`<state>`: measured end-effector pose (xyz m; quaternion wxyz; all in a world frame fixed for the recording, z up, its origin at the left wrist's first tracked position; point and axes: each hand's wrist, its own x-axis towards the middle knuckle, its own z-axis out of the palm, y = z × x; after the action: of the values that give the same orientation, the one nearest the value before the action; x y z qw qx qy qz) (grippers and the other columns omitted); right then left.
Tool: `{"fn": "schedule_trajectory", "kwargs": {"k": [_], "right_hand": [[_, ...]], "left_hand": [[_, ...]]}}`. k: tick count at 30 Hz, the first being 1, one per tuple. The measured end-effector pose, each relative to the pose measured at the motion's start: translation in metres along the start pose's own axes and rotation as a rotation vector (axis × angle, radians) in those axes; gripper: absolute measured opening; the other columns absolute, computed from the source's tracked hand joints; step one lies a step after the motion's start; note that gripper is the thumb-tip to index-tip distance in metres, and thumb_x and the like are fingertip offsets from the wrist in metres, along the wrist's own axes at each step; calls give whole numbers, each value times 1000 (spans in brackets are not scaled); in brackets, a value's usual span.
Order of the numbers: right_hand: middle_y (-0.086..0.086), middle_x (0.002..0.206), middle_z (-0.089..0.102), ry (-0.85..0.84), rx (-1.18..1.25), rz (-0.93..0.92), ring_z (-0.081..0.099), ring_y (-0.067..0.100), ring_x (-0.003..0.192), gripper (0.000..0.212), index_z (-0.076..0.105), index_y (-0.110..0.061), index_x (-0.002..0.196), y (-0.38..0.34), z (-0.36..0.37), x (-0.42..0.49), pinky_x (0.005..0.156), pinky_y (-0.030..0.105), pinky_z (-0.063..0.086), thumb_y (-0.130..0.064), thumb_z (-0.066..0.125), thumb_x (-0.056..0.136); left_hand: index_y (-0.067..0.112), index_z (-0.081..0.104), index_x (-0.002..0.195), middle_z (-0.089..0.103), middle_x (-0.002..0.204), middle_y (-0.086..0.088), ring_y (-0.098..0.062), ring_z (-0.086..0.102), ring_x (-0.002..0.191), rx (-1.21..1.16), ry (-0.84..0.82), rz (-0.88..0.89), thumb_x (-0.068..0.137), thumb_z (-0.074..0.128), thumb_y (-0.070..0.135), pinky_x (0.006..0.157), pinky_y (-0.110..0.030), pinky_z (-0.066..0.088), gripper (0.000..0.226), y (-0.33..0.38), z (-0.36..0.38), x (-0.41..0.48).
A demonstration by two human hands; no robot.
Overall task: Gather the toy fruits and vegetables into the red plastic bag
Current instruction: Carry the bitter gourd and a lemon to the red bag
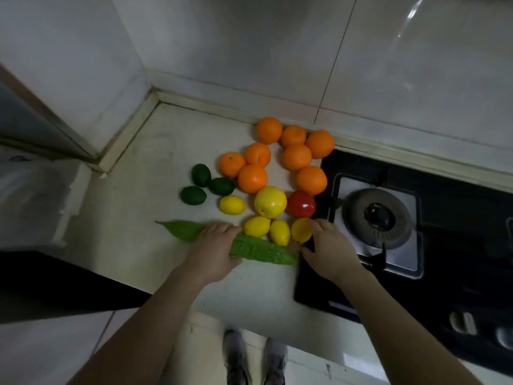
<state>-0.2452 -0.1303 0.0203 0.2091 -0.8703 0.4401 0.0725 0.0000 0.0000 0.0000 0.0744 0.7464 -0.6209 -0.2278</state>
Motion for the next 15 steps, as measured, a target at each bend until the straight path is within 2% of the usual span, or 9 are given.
{"fn": "schedule_trajectory", "kwargs": {"k": [5, 7, 11, 15], "right_hand": [[11, 130, 49, 62, 22, 6, 48, 34, 111, 71, 42, -11, 139, 2, 13, 10, 89, 40, 43, -50, 54, 82], [11, 127, 49, 83, 39, 15, 49, 33, 109, 64, 44, -12, 136, 3, 18, 14, 87, 40, 44, -41, 62, 82], [10, 118, 51, 127, 106, 18, 52, 33, 100, 48, 51, -13, 122, -2, 20, 16, 78, 39, 46, -30, 66, 79], [11, 119, 50, 132, 148, 10, 51, 32, 100, 50, 52, -12, 119, -5, 19, 17, 77, 38, 44, -36, 67, 79]], "left_hand": [[25, 55, 129, 56, 122, 5, -20, 49, 116, 19, 30, 20, 75, 76, 33, 101, -39, 40, 59, -6, 10, 6], [27, 58, 125, 58, 118, 6, -19, 50, 113, 11, 56, 26, 75, 75, 31, 98, -39, 42, 52, -8, 11, 10], [31, 61, 115, 60, 108, 11, -15, 53, 103, 3, 59, 49, 76, 75, 33, 88, -35, 44, 42, -11, 9, 13], [32, 63, 114, 60, 106, 12, -13, 52, 101, -7, 72, 64, 76, 73, 32, 86, -33, 43, 39, -13, 6, 12]]}}
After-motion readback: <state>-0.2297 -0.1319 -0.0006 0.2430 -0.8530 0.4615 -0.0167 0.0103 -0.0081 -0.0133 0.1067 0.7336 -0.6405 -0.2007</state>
